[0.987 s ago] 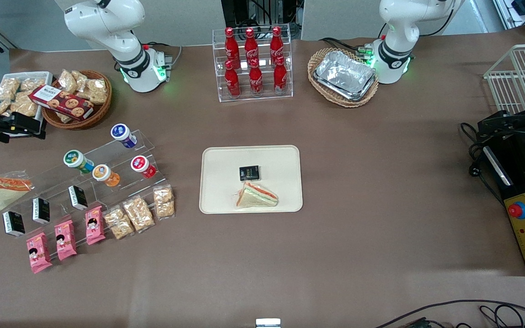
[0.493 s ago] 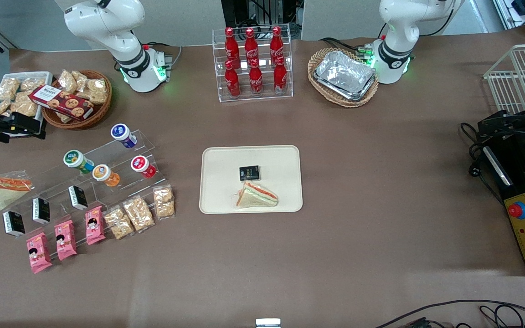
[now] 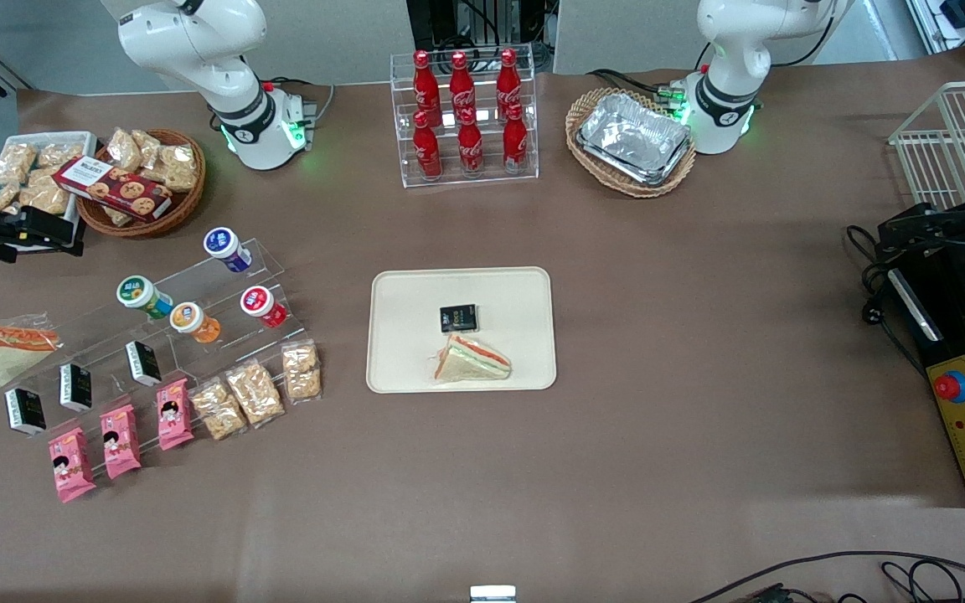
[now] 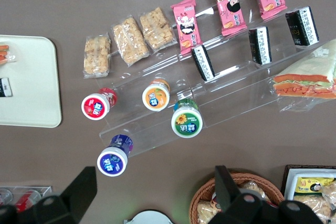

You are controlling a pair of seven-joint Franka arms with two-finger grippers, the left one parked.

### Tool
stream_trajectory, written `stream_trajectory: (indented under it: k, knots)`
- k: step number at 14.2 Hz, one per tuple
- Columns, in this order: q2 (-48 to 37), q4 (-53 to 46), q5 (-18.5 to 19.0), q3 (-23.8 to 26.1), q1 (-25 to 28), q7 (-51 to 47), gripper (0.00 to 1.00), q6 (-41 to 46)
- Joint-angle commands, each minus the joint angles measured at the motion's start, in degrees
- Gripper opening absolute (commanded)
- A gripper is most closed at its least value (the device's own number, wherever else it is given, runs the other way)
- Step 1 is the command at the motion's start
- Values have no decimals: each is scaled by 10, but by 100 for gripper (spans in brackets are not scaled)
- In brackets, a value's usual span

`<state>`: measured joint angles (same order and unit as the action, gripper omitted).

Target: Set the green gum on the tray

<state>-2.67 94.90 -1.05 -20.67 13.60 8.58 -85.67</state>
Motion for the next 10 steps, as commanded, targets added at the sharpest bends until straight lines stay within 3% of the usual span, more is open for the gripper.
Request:
stream_trajectory:
  k: [1, 10]
  knots:
    - [-2, 2, 5, 1, -3, -1, 100, 8]
    - [-1, 9, 5, -2, -9, 5, 100, 0]
